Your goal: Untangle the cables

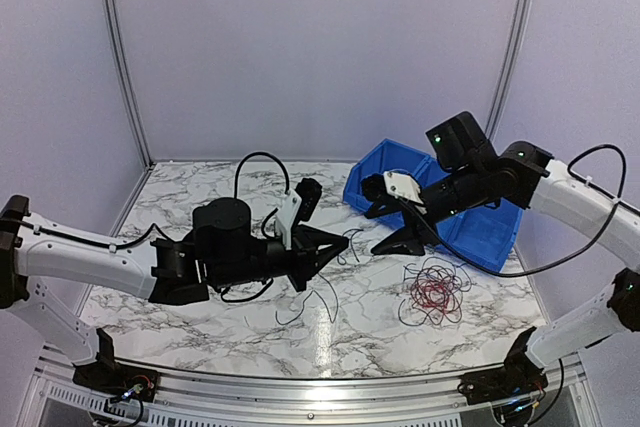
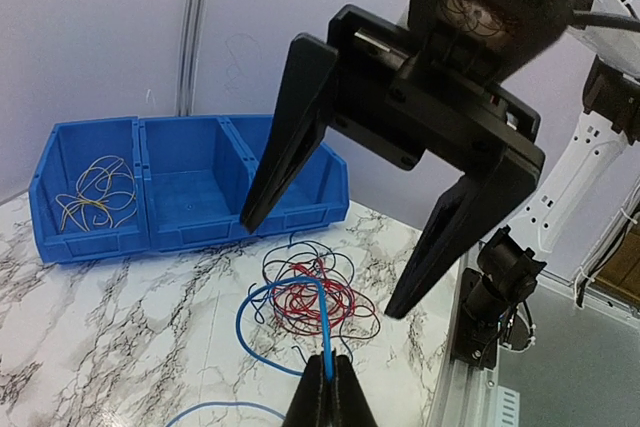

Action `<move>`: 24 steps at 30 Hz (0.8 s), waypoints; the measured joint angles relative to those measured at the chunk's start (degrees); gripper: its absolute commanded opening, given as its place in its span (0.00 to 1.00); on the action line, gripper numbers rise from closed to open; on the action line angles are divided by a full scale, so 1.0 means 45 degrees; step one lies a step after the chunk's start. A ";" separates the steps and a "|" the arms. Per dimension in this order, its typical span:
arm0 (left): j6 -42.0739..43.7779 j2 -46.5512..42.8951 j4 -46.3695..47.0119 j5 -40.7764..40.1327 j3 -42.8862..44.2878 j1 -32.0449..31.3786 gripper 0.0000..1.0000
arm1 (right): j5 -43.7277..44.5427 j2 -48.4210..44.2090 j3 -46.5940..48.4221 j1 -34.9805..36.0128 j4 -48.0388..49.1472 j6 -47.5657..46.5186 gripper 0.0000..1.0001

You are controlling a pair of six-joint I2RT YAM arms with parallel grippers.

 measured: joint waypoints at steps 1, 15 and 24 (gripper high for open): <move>-0.0005 0.0015 -0.0005 0.0039 0.0010 -0.0024 0.00 | -0.0024 0.0170 -0.0005 0.0126 0.0092 0.0029 0.69; -0.0049 0.0010 0.0005 0.0403 -0.0010 -0.0112 0.01 | -0.0797 0.0845 -0.0034 0.0374 0.1409 0.0782 0.00; 0.0947 0.0913 0.0146 -0.1117 0.0301 -0.0112 0.49 | -0.0627 0.0831 0.0233 0.0374 0.1195 0.0782 0.00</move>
